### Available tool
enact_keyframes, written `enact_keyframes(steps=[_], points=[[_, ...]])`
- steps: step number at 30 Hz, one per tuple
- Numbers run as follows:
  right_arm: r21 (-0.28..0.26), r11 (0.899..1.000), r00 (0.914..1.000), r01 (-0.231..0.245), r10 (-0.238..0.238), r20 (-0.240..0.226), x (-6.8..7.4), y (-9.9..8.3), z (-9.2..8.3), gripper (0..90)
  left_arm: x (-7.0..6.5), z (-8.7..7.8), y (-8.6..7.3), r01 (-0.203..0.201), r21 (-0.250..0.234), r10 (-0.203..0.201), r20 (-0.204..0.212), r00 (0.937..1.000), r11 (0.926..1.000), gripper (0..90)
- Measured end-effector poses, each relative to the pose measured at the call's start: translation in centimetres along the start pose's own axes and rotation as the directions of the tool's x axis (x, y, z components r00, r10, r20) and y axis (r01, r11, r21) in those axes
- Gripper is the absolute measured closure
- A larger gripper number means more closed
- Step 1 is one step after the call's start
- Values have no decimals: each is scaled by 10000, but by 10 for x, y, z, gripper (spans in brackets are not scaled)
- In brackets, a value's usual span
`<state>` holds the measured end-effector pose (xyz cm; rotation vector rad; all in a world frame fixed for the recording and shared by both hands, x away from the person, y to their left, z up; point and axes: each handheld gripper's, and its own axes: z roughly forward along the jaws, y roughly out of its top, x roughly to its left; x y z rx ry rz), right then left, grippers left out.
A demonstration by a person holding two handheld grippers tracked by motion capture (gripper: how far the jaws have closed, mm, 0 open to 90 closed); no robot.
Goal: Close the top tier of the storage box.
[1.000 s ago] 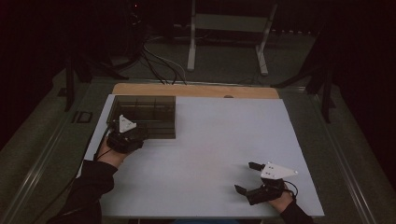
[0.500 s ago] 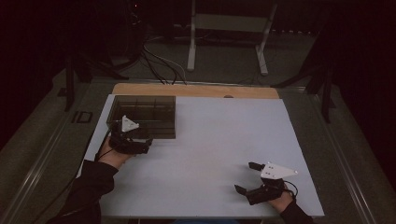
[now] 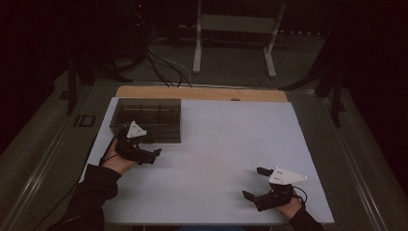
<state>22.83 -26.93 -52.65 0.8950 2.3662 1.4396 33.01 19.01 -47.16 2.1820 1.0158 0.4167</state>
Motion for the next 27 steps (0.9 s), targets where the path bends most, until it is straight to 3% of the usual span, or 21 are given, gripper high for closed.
enact_keyframes(steps=[2, 6, 9, 15, 18, 27], points=[[-36, 10000, 10000, -2, 2, -12, -1, 0, 0, 0, -1, 1, 2, -257, 11, 256, 592, 9979, 9997, 10], [-17, 10000, 10000, 12, -12, -23, -1, 0, 0, 0, -5, 3, 7, -575, 47, 566, 1119, 9921, 9983, 10], [-37, 10000, 10000, 11, -11, -18, -1, 0, -1, 0, -7, 3, 10, -420, -189, 446, 1684, 9847, 9989, 10], [-29, 10000, 10000, 28, -28, 5, 0, 0, -1, 0, -13, 3, 17, -751, -440, 821, 1865, 9790, 9962, 10], [-31, 10000, 10000, 27, -27, 17, 0, 0, -1, 0, -13, 0, 19, -628, -582, 739, 2135, 9741, 9963, 10], [-6, 10000, 10000, 53, -53, -2, 2, 1, 0, 0, -15, -11, 16, -576, -505, 680, 2381, 9688, 9971, 10]])
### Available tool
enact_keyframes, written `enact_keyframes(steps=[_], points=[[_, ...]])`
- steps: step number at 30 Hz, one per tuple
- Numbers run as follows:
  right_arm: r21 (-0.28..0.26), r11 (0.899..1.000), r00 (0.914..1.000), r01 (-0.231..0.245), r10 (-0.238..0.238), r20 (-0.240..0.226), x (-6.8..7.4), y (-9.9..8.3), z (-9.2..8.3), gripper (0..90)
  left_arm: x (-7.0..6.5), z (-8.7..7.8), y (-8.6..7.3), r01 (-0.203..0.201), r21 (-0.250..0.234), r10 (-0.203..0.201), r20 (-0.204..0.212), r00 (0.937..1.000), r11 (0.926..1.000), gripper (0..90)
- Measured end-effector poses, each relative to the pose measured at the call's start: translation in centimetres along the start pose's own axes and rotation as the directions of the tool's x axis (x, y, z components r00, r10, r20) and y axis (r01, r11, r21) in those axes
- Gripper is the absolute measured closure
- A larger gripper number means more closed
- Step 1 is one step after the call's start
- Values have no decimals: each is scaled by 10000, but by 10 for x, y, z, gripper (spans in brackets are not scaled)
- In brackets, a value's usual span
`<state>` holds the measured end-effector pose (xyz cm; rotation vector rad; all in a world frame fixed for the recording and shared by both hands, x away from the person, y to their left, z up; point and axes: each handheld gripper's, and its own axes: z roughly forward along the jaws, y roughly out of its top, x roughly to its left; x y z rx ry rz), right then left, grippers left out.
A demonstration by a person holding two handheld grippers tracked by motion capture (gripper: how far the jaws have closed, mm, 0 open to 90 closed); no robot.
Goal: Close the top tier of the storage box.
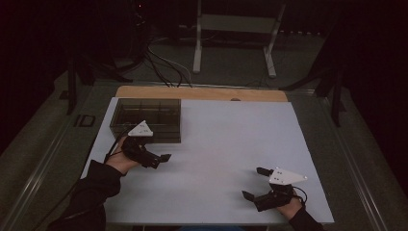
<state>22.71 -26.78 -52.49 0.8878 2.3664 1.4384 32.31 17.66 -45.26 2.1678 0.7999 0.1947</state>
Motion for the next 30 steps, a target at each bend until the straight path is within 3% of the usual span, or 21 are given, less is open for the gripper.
enact_keyframes(steps=[15, 22, 30], points=[[-5, 10000, 10000, 52, -52, -29, 0, 1, 2, 0, -2, -21, -20, 341, -533, -364, -437, 9984, 9980, 10], [12, 10000, 10000, 40, -40, -31, 0, 1, 2, 0, -4, -22, -33, 401, -533, -448, -895, 9950, 9978, 10], [29, 10000, 10000, 45, -45, -33, 0, 1, 2, 0, -8, -18, -50, 607, -642, -668, -975, 9930, 9961, 11]])
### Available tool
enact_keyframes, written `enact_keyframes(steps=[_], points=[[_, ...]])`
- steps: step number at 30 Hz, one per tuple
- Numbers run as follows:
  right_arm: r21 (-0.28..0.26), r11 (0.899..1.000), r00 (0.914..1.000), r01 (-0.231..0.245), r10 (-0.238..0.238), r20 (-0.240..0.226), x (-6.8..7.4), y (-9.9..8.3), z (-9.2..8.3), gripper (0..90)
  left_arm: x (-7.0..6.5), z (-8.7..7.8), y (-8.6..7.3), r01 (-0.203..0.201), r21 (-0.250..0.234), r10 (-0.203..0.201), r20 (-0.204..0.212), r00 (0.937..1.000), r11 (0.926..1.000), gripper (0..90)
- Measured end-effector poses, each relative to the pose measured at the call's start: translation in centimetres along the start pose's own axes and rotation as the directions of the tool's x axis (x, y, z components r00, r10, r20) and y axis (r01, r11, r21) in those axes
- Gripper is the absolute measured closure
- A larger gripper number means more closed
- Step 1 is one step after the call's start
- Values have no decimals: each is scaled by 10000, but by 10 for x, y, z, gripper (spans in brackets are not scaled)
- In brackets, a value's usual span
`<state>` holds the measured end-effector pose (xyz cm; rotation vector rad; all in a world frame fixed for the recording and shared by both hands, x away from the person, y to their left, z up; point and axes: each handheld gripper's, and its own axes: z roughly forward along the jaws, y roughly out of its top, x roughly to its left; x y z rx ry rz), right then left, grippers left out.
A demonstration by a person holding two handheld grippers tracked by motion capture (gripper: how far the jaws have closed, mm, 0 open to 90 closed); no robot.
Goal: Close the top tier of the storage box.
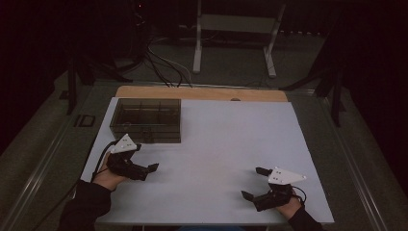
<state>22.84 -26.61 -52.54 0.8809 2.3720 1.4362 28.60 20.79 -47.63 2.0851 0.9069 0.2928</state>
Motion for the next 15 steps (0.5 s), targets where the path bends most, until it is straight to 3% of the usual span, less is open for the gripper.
enact_keyframes(steps=[8, 15], points=[[32, 10000, 10000, 9, -9, -11, 0, 0, 0, 0, -6, 7, -21, 165, -299, -166, -15, 9999, 9994, 11], [41, 10000, 10000, 11, -11, -7, 0, 0, 0, 0, -11, 11, -36, 102, -70, -106, -602, 9981, 9999, 11]])
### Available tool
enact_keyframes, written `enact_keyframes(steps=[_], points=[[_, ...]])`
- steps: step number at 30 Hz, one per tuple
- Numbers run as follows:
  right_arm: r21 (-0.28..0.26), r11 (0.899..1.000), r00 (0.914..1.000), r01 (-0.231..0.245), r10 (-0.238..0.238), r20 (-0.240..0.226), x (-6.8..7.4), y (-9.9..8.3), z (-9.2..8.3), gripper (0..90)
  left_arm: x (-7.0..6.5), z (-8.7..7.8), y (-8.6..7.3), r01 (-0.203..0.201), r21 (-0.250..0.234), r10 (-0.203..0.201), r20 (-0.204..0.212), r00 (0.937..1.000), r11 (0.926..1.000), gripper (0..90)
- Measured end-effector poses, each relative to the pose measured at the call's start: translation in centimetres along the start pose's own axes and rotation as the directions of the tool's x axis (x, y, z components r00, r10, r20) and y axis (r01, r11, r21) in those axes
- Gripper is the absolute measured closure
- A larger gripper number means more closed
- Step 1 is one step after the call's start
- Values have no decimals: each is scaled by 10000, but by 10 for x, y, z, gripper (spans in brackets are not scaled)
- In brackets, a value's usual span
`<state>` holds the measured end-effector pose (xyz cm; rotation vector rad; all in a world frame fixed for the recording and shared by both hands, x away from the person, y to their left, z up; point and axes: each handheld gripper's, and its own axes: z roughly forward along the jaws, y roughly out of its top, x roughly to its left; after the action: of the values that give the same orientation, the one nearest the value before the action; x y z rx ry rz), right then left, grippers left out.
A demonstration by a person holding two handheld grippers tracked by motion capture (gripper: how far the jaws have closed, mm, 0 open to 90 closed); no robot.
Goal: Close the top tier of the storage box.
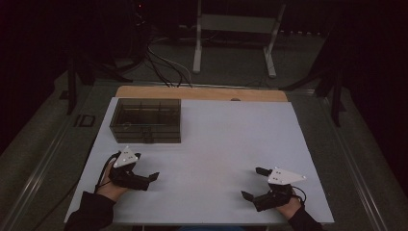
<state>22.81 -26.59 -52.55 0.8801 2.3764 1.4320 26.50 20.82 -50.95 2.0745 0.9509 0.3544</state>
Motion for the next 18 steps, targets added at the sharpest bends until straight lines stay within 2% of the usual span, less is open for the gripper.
enact_keyframes(steps=[7, 13, 18], points=[[3, 10000, 10000, 18, -18, 12, 0, 0, 0, 0, 1, -2, -19, 226, 411, -225, -26, 9997, 9989, 11], [11, 10000, 10000, 14, -14, 8, 0, 0, 0, 0, 5, -13, -32, 509, 193, -504, -251, 9984, 9985, 11], [23, 10000, 10000, 68, -68, 34, 0, 0, -1, 0, 8, -14, -36, 164, 77, -157, -841, 9963, 9998, 11]])
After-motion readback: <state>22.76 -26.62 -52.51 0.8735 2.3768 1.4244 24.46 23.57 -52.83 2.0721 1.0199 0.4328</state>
